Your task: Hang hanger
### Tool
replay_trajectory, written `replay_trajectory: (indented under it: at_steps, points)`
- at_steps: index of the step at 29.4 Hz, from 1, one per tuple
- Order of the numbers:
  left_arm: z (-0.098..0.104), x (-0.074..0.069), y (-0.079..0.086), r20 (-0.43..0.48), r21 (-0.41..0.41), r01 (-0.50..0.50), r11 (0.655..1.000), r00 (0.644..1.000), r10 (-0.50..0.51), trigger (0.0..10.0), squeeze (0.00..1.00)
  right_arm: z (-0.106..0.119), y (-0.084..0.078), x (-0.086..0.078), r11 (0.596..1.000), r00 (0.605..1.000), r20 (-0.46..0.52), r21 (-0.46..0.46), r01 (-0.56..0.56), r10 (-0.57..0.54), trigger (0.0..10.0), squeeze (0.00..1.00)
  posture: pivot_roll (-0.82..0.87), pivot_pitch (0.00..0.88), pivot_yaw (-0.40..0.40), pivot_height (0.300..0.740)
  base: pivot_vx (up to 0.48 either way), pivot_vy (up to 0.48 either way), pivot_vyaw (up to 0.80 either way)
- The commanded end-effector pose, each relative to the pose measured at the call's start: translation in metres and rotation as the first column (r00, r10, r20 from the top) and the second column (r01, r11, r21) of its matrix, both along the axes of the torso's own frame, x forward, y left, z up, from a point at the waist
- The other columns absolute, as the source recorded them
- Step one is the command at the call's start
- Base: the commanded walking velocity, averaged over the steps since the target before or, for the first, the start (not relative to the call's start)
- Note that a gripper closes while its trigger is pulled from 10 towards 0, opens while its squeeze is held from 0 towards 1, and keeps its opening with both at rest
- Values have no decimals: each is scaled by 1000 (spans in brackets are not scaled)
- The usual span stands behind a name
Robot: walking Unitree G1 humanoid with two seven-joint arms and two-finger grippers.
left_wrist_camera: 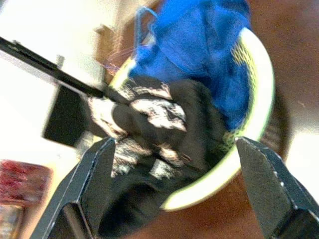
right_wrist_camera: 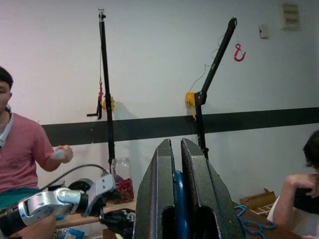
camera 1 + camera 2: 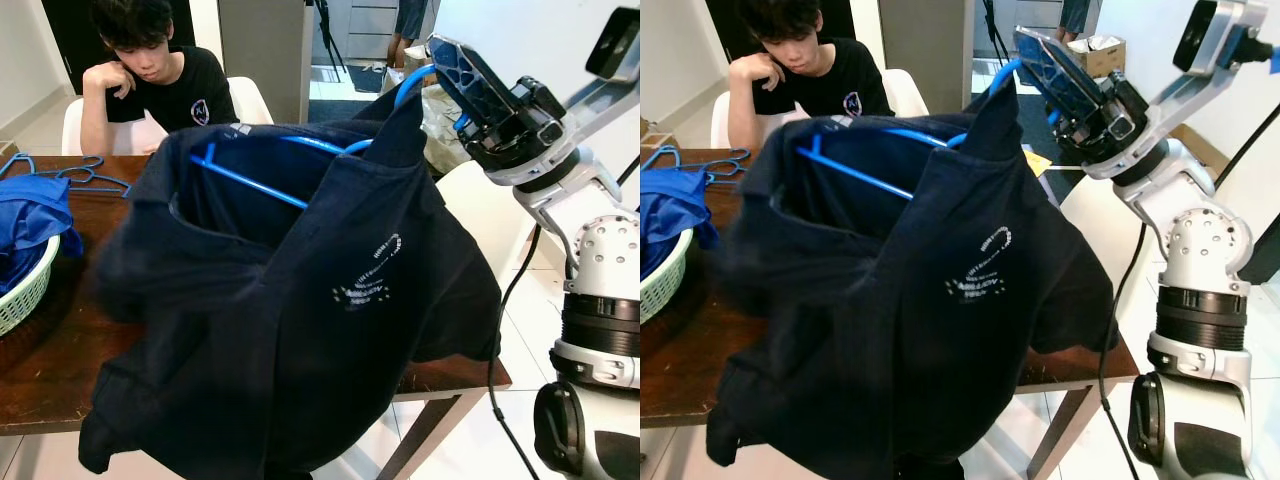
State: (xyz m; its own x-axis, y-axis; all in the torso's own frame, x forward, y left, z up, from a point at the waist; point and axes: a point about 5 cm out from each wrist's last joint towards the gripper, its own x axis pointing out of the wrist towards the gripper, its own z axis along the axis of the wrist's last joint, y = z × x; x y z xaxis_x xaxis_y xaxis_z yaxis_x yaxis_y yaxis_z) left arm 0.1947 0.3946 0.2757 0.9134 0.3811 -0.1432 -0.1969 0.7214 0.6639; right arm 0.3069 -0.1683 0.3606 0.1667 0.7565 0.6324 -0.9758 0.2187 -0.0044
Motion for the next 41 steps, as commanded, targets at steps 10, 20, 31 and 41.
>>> replay_trajectory:
  at_steps: [10,20,31,41]
  points:
    - [66,33,-95,640,-68,669,740,598,-482,10000,0,8,-2,-4,1000,999,45,27,5,-6,0,0,151,5,-38,735,0,0,0]
    - [31,59,-116,765,-367,739,565,585,-268,10000,0,8,1,-9,999,998,61,24,-26,25,0,0,142,5,-36,735,0,0,0]
    - [14,72,-162,787,-499,817,289,567,-244,10000,0,9,2,-12,998,996,78,21,-55,53,0,0,149,0,-34,735,0,0,0]
    - [16,61,-196,753,-440,866,237,499,-429,10000,0,8,3,-13,998,996,76,21,-56,54,0,0,149,0,-33,735,0,0,0]
